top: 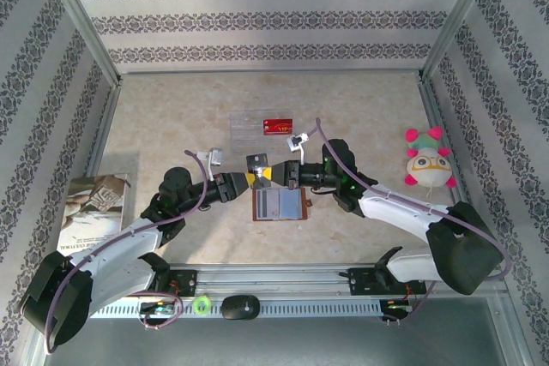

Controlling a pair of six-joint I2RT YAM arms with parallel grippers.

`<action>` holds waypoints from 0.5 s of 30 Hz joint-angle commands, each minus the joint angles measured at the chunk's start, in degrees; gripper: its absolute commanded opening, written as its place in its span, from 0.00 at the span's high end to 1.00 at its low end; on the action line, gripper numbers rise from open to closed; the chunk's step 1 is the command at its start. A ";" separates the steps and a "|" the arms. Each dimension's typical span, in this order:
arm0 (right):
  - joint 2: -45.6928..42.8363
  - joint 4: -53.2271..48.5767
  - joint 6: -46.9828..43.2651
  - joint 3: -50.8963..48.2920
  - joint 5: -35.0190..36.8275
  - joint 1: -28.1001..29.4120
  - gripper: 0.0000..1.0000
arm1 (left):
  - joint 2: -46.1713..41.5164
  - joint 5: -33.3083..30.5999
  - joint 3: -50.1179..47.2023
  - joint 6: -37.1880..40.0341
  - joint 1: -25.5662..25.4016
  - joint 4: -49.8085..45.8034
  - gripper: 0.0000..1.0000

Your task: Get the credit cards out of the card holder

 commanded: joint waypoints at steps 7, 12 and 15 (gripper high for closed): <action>1.51 -43.87 -29.92 20.18 7.25 -4.10 1.00 | -6.06 -2.65 3.71 0.18 6.62 -18.62 0.00; 7.60 -62.33 -47.95 34.34 17.87 -4.41 1.00 | -4.82 -0.05 6.54 1.68 10.34 -26.19 0.00; 11.77 -68.38 -54.64 42.36 20.90 -4.13 1.00 | -5.05 -0.72 7.96 3.43 11.72 -31.28 0.00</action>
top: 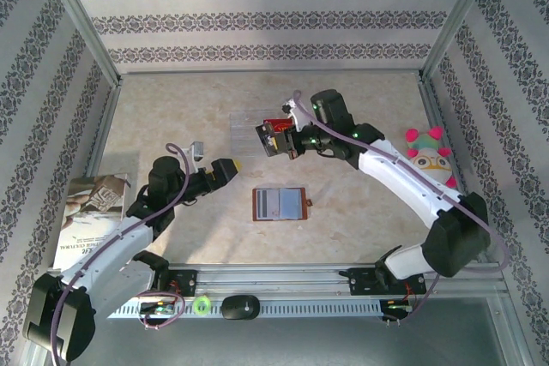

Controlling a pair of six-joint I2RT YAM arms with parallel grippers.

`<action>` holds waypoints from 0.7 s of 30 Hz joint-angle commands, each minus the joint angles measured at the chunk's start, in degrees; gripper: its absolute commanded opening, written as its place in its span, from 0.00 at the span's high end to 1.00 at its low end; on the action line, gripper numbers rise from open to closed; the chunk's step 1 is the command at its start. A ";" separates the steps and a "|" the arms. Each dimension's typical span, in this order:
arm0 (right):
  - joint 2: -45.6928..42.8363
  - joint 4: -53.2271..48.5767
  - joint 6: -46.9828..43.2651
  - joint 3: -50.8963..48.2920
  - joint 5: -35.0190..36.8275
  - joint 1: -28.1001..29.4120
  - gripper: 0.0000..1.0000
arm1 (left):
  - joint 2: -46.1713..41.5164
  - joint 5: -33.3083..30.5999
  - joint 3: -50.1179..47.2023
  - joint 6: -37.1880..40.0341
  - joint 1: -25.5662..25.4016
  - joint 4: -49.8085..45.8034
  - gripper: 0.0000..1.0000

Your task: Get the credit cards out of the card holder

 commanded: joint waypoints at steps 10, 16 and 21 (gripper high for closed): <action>25.92 -31.95 -32.22 36.69 17.88 3.89 1.00 | 0.76 -8.15 9.87 10.96 3.94 -30.13 0.00; 36.39 -35.20 -43.18 48.32 24.57 7.16 1.00 | 0.84 -7.45 11.07 12.73 7.11 -34.21 0.00; 41.77 -34.84 -48.89 53.11 24.67 8.08 1.00 | 0.85 -5.66 12.01 14.27 9.78 -36.63 0.00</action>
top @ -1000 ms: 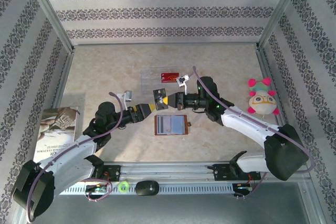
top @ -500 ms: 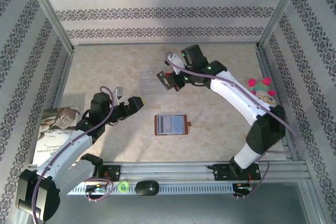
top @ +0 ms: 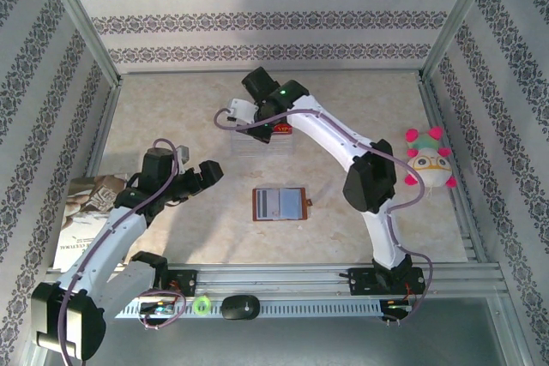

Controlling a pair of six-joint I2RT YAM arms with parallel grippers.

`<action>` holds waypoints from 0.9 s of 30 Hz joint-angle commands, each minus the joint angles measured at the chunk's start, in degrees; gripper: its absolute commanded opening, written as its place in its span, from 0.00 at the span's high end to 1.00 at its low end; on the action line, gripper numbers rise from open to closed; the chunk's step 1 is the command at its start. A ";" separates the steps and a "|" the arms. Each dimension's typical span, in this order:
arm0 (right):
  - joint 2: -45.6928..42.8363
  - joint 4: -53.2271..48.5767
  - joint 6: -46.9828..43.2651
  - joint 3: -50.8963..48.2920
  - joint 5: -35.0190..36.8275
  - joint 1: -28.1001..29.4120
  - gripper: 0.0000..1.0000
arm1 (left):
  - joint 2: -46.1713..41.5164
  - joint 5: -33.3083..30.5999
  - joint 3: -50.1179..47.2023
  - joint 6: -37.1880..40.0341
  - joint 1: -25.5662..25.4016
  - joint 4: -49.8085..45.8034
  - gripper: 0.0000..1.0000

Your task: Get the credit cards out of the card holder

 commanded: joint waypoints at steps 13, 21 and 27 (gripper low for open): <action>9.97 -1.10 -14.31 14.19 4.90 0.29 1.00 | 1.62 3.95 2.96 3.86 5.03 -5.67 0.00; 13.06 -0.71 -15.69 17.20 3.66 -0.65 1.00 | 2.85 4.06 3.27 3.98 5.82 -5.44 0.00; 13.70 0.81 -16.54 15.52 4.70 -0.77 1.00 | 3.54 4.35 2.75 3.63 6.17 -4.48 0.00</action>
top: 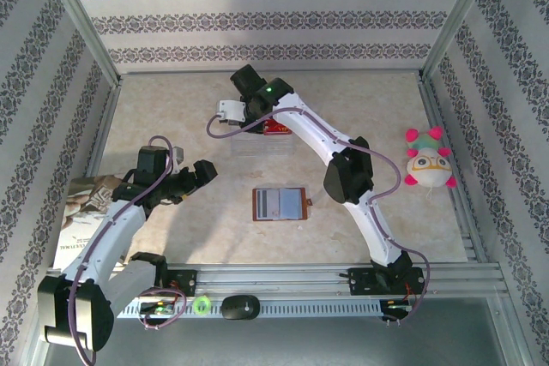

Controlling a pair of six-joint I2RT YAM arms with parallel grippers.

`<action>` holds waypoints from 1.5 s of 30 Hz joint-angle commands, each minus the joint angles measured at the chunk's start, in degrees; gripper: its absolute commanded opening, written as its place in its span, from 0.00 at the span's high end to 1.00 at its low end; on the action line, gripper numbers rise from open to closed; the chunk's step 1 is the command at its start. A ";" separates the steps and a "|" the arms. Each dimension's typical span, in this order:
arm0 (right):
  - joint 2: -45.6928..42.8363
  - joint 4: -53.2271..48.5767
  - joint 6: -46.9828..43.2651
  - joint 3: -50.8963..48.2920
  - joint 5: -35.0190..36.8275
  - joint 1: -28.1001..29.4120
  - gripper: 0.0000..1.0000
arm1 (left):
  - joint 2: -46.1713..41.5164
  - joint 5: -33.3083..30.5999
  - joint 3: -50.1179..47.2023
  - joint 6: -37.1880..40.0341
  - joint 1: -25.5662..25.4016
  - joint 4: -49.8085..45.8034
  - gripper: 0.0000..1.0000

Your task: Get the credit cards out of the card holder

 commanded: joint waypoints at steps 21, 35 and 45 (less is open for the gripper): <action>1.59 5.82 -2.85 -4.84 2.52 -1.49 1.00 | 1.03 2.54 0.10 0.03 2.05 1.31 0.00; 1.39 14.52 -0.43 -8.11 6.62 -0.98 0.71 | 1.05 3.46 -0.54 -0.47 2.31 2.45 0.00; -6.23 27.22 9.93 -9.39 6.26 0.76 0.60 | -1.87 3.86 -1.73 -2.12 2.33 4.21 0.00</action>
